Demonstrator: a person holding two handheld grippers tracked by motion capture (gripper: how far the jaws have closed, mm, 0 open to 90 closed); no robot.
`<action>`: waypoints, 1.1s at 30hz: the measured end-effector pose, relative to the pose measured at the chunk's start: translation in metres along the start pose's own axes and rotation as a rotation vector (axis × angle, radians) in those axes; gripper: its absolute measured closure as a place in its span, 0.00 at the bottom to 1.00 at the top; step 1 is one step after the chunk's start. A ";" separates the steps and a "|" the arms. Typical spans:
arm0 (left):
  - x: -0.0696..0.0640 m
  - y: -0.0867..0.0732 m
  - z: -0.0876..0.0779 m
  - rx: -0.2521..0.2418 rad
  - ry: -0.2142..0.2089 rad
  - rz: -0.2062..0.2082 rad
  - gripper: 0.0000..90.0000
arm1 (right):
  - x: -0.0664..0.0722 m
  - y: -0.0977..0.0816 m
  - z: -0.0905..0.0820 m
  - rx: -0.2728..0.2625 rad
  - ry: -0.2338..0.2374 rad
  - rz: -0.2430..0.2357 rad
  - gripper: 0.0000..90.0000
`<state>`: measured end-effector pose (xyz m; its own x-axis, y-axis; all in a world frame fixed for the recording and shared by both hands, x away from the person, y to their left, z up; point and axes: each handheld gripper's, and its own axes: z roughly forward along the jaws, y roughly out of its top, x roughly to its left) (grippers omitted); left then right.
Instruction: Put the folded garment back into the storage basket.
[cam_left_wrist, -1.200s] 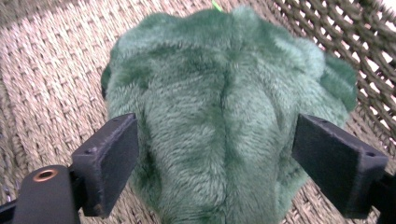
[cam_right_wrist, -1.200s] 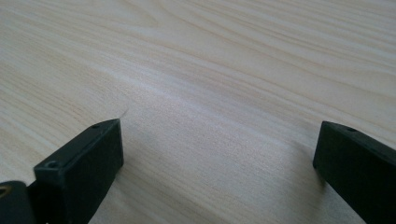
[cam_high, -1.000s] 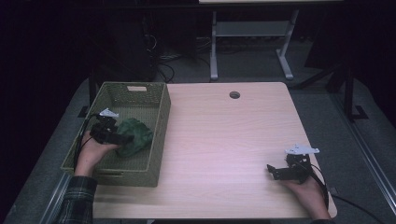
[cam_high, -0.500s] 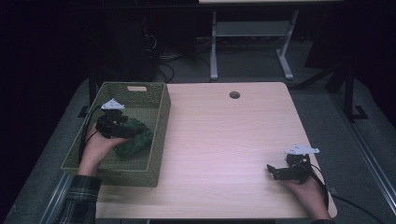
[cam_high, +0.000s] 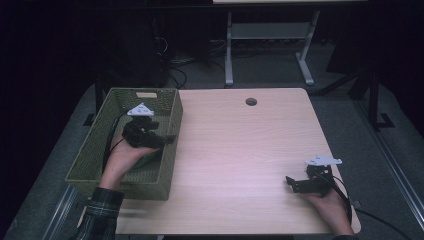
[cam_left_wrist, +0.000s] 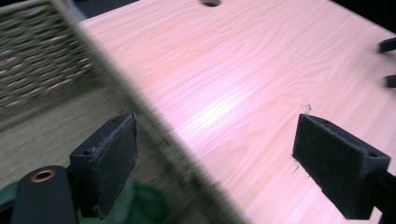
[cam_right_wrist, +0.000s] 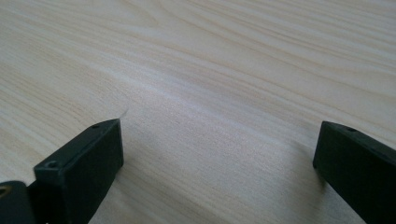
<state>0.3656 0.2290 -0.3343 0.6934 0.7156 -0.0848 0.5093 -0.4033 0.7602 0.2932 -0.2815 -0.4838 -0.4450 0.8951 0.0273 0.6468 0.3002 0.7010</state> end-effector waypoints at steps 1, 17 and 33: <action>-0.005 0.002 0.003 0.001 -0.008 0.008 0.15 | 0.000 0.000 0.000 0.000 0.000 0.000 0.02; -0.061 0.023 0.042 -0.038 -0.095 0.062 0.15 | 0.000 0.000 0.000 -0.001 0.000 0.000 0.02; -0.097 0.002 0.098 0.016 -0.112 0.127 0.15 | 0.000 0.000 0.000 0.000 0.000 0.001 0.02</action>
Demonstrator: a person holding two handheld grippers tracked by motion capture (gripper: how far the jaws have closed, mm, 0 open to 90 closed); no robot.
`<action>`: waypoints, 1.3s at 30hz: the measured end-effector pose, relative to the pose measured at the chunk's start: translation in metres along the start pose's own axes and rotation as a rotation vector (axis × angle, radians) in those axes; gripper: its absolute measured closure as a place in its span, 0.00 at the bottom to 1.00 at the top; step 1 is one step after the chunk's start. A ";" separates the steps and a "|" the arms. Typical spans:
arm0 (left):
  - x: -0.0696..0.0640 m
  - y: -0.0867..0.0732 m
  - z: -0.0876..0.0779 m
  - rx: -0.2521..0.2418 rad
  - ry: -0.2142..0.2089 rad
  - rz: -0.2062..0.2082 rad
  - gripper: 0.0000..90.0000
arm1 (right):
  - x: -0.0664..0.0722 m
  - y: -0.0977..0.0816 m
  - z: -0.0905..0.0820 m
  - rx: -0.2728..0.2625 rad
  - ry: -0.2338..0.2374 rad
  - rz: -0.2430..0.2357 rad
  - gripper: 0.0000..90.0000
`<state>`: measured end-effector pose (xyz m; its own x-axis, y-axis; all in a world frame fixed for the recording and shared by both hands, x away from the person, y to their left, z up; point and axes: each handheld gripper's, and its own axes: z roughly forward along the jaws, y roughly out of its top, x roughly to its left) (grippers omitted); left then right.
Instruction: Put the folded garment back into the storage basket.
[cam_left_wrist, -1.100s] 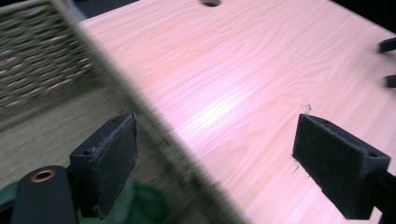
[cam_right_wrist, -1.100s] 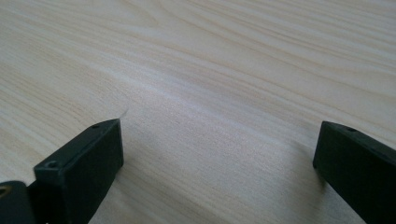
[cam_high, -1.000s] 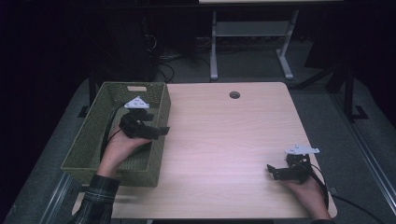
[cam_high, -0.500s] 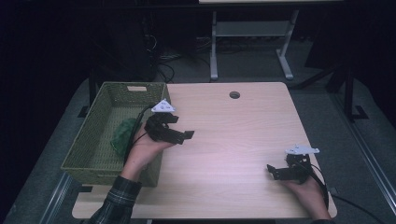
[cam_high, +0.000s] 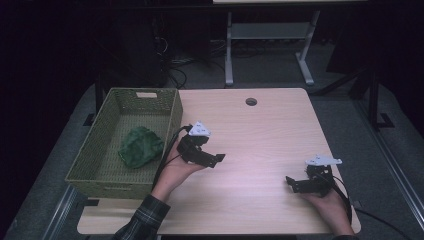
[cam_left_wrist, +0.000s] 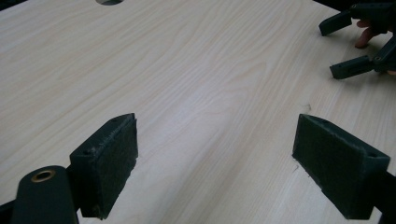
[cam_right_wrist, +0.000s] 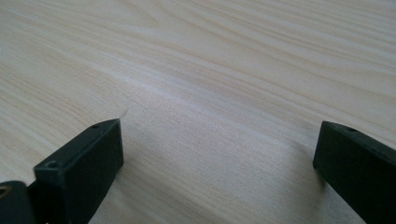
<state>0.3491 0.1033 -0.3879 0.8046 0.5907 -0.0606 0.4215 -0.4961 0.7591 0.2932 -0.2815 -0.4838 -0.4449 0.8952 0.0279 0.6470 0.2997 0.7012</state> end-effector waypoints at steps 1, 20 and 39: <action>0.000 0.000 0.000 0.000 0.000 0.000 0.15 | 0.000 0.000 0.000 0.000 0.000 0.000 0.02; -0.008 -0.035 0.044 0.065 0.022 0.012 0.15 | 0.000 0.000 0.000 0.000 0.000 0.000 0.02; -0.010 -0.058 0.067 0.102 0.049 0.018 0.15 | 0.000 0.000 0.000 0.000 0.000 0.000 0.02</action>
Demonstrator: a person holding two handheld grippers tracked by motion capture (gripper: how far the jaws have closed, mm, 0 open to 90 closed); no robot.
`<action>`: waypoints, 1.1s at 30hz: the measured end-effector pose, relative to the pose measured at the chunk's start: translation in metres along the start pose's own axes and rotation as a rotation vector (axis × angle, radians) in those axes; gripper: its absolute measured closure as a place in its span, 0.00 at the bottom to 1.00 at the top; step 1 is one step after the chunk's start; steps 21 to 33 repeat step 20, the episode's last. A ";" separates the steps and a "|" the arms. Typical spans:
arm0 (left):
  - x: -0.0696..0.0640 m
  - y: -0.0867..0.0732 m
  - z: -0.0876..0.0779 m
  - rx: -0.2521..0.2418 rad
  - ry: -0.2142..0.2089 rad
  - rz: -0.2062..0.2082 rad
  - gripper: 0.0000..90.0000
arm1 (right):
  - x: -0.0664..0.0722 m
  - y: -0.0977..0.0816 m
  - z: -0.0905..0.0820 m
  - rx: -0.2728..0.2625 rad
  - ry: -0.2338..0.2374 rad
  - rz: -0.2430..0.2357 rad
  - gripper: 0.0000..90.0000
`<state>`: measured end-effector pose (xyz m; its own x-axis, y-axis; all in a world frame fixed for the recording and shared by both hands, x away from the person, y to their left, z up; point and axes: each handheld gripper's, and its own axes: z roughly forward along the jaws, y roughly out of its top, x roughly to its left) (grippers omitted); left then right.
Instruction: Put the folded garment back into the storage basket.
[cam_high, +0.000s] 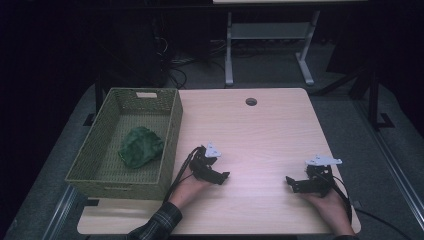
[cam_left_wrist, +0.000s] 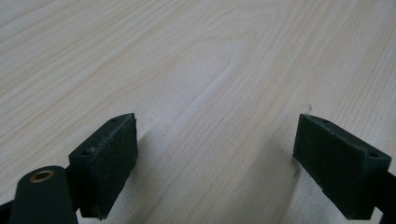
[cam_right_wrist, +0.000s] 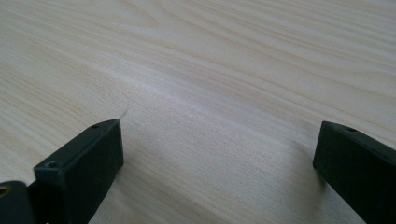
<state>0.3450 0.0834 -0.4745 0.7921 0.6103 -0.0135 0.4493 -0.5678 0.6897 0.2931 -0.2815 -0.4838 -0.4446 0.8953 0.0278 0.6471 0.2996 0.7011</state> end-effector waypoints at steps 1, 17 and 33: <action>0.000 0.000 0.000 0.000 0.000 0.000 0.15 | 0.000 0.000 0.000 0.000 0.000 0.000 0.02; 0.000 -0.005 0.001 -0.042 0.000 0.022 0.14 | 0.000 0.000 0.000 0.000 0.000 0.001 0.02; 0.000 -0.005 0.001 -0.042 0.000 0.022 0.14 | 0.000 0.000 0.000 0.000 0.000 0.001 0.02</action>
